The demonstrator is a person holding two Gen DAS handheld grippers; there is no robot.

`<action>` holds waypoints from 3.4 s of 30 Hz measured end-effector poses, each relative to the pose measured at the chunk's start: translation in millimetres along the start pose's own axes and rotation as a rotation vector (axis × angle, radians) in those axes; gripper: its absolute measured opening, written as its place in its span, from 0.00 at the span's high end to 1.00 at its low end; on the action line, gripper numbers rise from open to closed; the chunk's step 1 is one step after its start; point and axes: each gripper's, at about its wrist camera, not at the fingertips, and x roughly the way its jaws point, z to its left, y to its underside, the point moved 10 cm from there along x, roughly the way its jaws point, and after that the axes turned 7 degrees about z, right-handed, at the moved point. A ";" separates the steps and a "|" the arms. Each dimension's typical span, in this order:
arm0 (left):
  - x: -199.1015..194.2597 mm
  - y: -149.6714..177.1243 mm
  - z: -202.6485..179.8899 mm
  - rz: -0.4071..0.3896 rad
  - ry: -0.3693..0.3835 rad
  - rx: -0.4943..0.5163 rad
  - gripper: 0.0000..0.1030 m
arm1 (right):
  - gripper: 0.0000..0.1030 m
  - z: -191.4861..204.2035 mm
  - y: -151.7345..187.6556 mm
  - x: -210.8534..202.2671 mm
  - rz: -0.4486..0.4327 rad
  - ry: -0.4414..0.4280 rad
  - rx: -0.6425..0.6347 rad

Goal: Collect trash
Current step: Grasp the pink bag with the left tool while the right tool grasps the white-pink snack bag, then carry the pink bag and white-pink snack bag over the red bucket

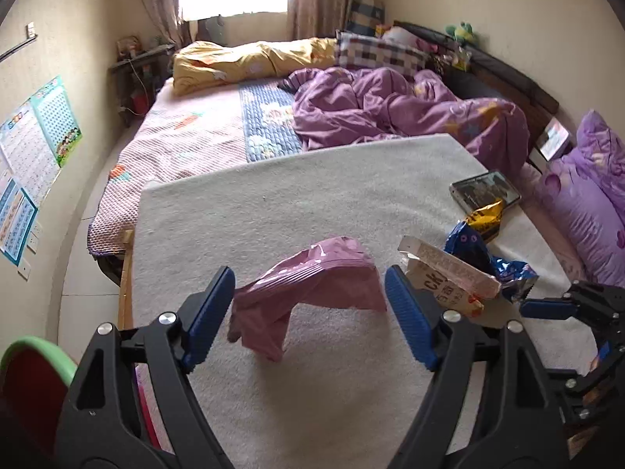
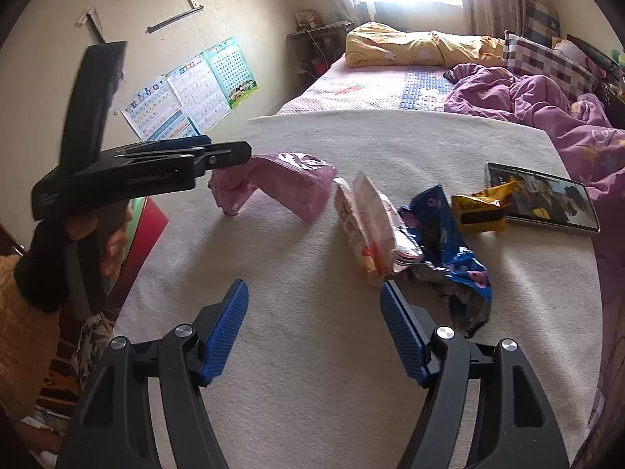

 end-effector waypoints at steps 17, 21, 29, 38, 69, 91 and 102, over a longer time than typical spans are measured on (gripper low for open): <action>30.9 19.8 -14.0 0.148 0.002 -0.093 0.76 | 0.34 -29.7 -10.7 -15.4 -0.006 -0.050 -0.030; 6.7 40.3 -13.4 0.113 -0.016 -0.221 0.78 | 0.34 -21.4 -23.4 -13.0 -0.012 -0.062 -0.069; -42.0 88.2 -20.9 0.053 -0.128 -0.370 0.80 | 0.43 -19.8 -50.9 13.5 0.027 -0.046 -0.109; -56.9 94.8 -11.2 0.045 -0.125 -0.458 0.79 | 0.48 -27.7 -42.0 67.0 0.157 -0.021 -0.098; -1.3 98.9 -4.9 0.080 -0.129 -0.486 0.63 | 0.58 15.0 11.7 43.9 0.173 -0.156 -0.077; -72.2 110.2 -1.0 -0.052 -0.199 -0.438 0.78 | 0.68 73.7 -6.5 17.8 0.066 -0.177 -0.145; -115.6 126.2 41.1 -0.105 -0.251 -0.492 0.78 | 0.67 127.1 -13.6 27.8 0.074 -0.213 -0.210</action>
